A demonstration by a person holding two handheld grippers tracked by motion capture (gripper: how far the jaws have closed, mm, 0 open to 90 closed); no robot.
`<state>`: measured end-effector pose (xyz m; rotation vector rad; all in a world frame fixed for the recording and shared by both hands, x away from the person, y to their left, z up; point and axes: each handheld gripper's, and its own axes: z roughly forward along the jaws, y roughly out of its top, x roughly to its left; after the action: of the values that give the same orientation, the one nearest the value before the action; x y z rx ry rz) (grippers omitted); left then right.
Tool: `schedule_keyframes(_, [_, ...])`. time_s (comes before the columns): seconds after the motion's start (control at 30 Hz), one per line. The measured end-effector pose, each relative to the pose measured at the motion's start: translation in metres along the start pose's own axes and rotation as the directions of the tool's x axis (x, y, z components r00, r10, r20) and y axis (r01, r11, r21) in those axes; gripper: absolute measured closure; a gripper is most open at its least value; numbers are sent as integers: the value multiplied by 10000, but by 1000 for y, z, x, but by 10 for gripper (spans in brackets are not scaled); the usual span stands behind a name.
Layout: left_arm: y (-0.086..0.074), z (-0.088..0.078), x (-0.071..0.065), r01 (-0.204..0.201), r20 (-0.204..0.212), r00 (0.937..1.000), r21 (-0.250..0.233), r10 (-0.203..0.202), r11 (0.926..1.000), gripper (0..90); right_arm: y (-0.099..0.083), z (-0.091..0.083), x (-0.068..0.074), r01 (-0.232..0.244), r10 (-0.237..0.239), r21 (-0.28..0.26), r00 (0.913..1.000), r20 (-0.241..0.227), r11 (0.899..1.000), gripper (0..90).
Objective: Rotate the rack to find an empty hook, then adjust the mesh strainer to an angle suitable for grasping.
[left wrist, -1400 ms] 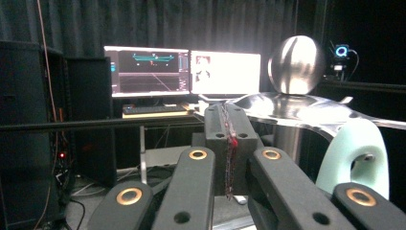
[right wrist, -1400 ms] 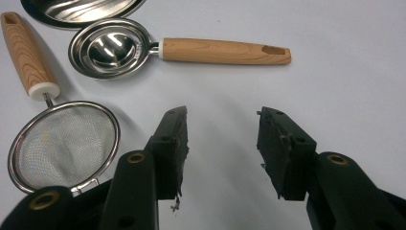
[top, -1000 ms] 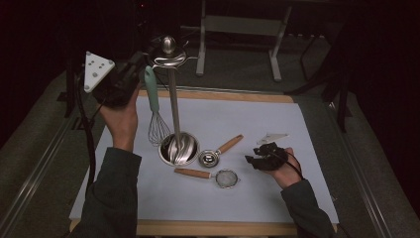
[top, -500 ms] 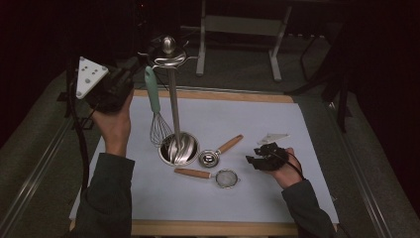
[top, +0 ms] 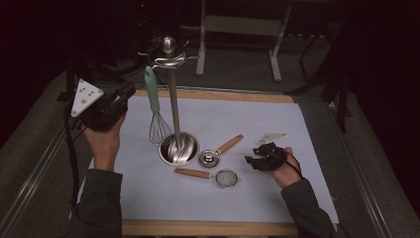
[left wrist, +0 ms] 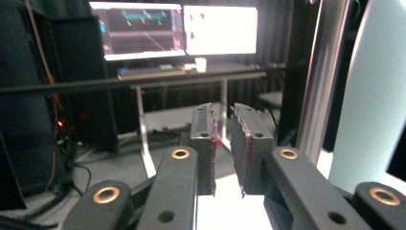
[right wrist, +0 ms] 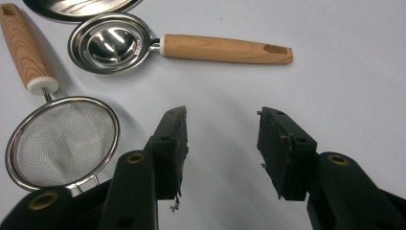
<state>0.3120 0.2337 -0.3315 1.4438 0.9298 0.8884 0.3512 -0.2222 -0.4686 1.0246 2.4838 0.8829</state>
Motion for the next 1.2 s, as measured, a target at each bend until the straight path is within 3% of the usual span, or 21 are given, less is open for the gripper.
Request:
schedule_keyframes(0.13, [-23,-3,7,118,-73,9999,551,-114,9984,773,3,0,2,155,-155,69,9999,-12,9999,529])
schedule_keyframes(0.23, [-31,-3,11,280,-137,9995,734,-270,9969,768,6,-2,4,264,-263,56,9996,-106,9996,532])
schedule_keyframes(0.4, [-55,-6,17,378,-270,9990,1320,-345,9905,757,14,-2,9,595,-594,97,9982,-94,9982,530])
schedule_keyframes(0.63, [-84,-17,23,854,-468,9958,1635,-787,9828,725,23,-2,19,1058,-1054,147,9941,-250,9943,531])
schedule_keyframes(0.73, [-107,-21,24,1082,-590,9934,1995,-983,9739,719,32,0,25,1441,-1433,173,9888,-404,9894,531])
schedule_keyframes(0.77, [-107,-21,24,1082,-590,9934,1995,-983,9739,718,34,0,27,1552,-1542,192,9871,-432,9877,531])
schedule_keyframes(0.87, [-132,-27,24,1367,-714,9898,2338,-1232,9626,713,39,3,33,1831,-1812,306,9817,-581,9826,531])
schedule_keyframes(0.9, [-132,-27,24,1367,-714,9898,2338,-1232,9626,710,39,3,33,1831,-1812,306,9817,-581,9826,531])
schedule_keyframes(0.93, [-144,-30,22,1487,-768,9881,2553,-1332,9554,708,43,5,36,2055,-2027,361,9768,-696,9780,533])
schedule_keyframes(0.97, [-144,-30,22,1487,-768,9881,2553,-1332,9554,707,43,5,36,2055,-2027,361,9768,-696,9780,533])
schedule_keyframes(1.0, [-157,-32,20,1653,-791,9857,2748,-1491,9472,705,46,8,40,2265,-2228,380,9713,-839,9733,542])
schedule_keyframes(1.03, [-157,-32,20,1653,-791,9857,2748,-1491,9472,704,48,9,42,2397,-2351,405,9673,-953,9700,554])
schedule_keyframes(1.07, [-169,-32,17,1613,-806,9864,3102,-1431,9369,698,50,10,44,2523,-2465,402,9626,-1126,9668,573])
schedule_keyframes(1.1, [-169,-32,17,1613,-806,9864,3102,-1431,9369,693,50,10,44,2523,-2465,402,9626,-1126,9668,573])
schedule_keyframes(1.13, [-178,-32,14,1583,-792,9870,3349,-1397,9288,684,53,14,48,2638,-2551,372,9542,-1559,9639,601])
schedule_keyframes(1.17, [-178,-32,14,1583,-792,9870,3349,-1397,9288,684,53,14,48,2638,-2551,372,9542,-1559,9639,601])
schedule_keyframes(1.2, [-188,-33,9,1558,-769,9875,3545,-1373,9220,683,55,17,52,2780,-2669,396,9471,-1780,9598,621])
